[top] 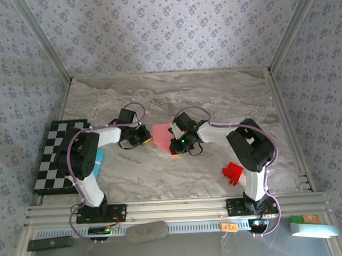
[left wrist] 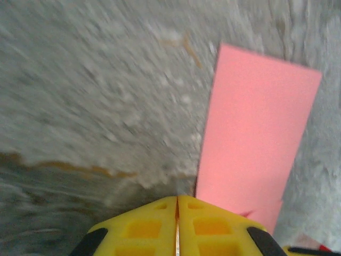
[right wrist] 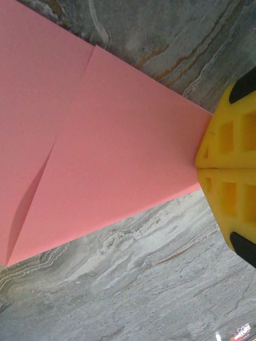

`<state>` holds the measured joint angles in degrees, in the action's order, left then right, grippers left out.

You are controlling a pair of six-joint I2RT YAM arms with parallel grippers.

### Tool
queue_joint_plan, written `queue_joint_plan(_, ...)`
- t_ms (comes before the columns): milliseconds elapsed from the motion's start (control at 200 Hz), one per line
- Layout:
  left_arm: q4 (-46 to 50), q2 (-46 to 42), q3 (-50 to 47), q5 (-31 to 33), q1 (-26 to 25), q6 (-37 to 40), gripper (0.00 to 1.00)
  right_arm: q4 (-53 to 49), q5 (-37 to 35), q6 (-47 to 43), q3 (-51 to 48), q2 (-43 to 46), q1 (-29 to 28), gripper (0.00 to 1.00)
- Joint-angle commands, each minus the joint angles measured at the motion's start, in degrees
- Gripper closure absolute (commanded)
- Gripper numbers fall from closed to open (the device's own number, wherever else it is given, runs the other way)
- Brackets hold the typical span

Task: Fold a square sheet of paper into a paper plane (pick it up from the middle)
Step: Third fold the triangle at the center of the table.

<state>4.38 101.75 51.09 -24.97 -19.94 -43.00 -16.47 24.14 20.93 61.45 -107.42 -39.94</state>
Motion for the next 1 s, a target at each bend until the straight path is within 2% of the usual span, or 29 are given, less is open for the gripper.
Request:
queue_joint_plan(0,5.71,-3.43,2.25,3.23,0.61,2.17,0.91,-8.43,-7.40,-1.03,-1.97,-3.19,0.83,0.97)
queue_joint_plan(165,4.21,-10.60,0.49,1.33,-1.14,-1.30,0.90,-7.90,-6.21,-0.85,-1.10,-2.54,1.11,0.97)
queue_joint_plan(270,0.71,-12.01,-1.77,0.03,-3.83,-4.53,0.90,-7.84,-5.61,-1.36,-0.45,-2.44,1.72,0.96)
queue_joint_plan(425,-2.94,-8.97,-2.03,-0.46,-8.09,-6.82,0.91,-8.30,-2.97,-5.24,0.96,-1.56,2.58,0.96)
queue_joint_plan(620,-3.55,-3.03,0.01,2.49,-10.28,-7.86,0.95,-7.89,0.91,-8.66,2.61,0.98,3.16,0.96)
queue_joint_plan(994,-0.75,1.91,1.64,5.24,-11.70,-8.07,0.99,-1.20,5.59,-0.77,2.45,2.30,3.24,0.96)
